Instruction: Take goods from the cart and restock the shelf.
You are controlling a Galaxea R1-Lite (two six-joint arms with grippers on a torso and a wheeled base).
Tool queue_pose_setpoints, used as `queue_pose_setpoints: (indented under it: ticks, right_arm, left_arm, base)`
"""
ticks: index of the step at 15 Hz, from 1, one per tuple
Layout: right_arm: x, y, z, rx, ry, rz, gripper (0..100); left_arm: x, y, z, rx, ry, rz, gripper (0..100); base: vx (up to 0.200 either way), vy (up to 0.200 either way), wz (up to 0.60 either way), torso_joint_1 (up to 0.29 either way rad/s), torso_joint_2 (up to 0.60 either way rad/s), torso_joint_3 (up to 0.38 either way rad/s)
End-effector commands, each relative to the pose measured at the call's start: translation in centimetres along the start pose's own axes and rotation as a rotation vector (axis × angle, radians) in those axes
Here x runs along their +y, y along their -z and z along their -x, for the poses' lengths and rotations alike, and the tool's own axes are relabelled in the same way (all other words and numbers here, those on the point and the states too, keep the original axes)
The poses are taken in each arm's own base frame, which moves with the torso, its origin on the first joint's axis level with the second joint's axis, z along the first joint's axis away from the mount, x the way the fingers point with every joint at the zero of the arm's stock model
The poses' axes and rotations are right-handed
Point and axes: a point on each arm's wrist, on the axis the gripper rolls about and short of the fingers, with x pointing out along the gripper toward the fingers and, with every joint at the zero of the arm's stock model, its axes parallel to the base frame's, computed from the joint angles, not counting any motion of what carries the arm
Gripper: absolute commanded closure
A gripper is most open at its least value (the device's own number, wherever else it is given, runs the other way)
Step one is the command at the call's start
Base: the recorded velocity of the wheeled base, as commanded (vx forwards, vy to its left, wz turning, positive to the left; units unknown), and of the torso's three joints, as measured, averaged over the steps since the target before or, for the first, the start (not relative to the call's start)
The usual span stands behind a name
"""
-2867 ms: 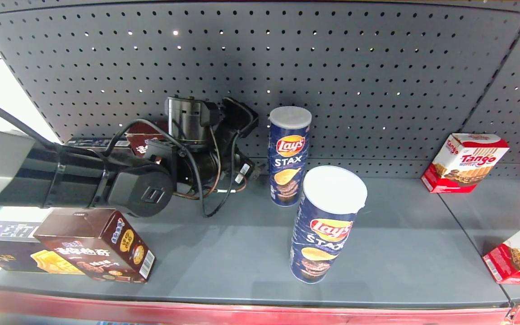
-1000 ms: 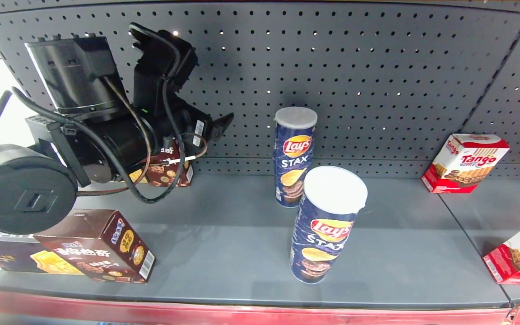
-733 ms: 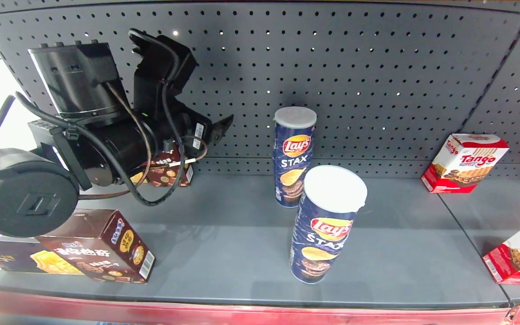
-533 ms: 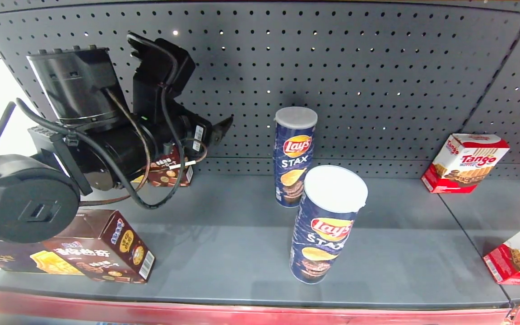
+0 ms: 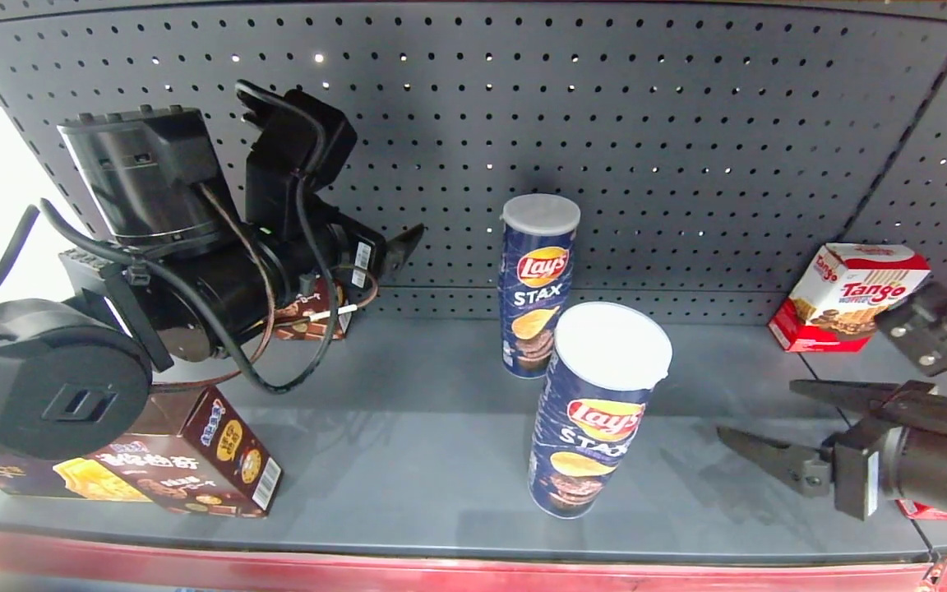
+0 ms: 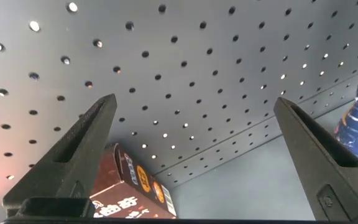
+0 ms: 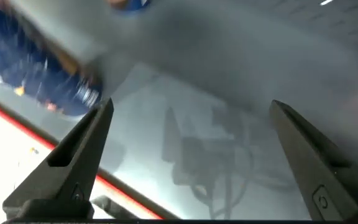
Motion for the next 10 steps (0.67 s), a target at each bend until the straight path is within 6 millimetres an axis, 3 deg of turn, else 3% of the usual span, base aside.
queue_pose_setpoints:
  ticks: [1, 5, 10]
  right_arm:
    - [1.4, 0.7, -2.0, 0.074, -0.050, 0.030, 0]
    - [3.1, 1.0, -2.6, 0.100, -0.122, 0.061, 0]
    - [3.7, 0.6, -4.4, 0.120, -0.138, 0.087, 0]
  left_arm:
    - [0.0, 0.1, 0.0, 0.002, 0.000, -0.001, 0]
    - [0.0, 0.1, -0.1, 0.001, -0.001, -0.001, 0]
    - [-0.1, 0.1, -0.2, -0.008, -0.003, 0.001, 0]
  base:
    - [0.000, 0.000, 0.00, 0.000, 0.00, 0.000]
    - [0.000, 0.000, 0.00, 0.000, 0.00, 0.000]
    - [0.000, 0.000, 0.00, 0.000, 0.00, 0.000]
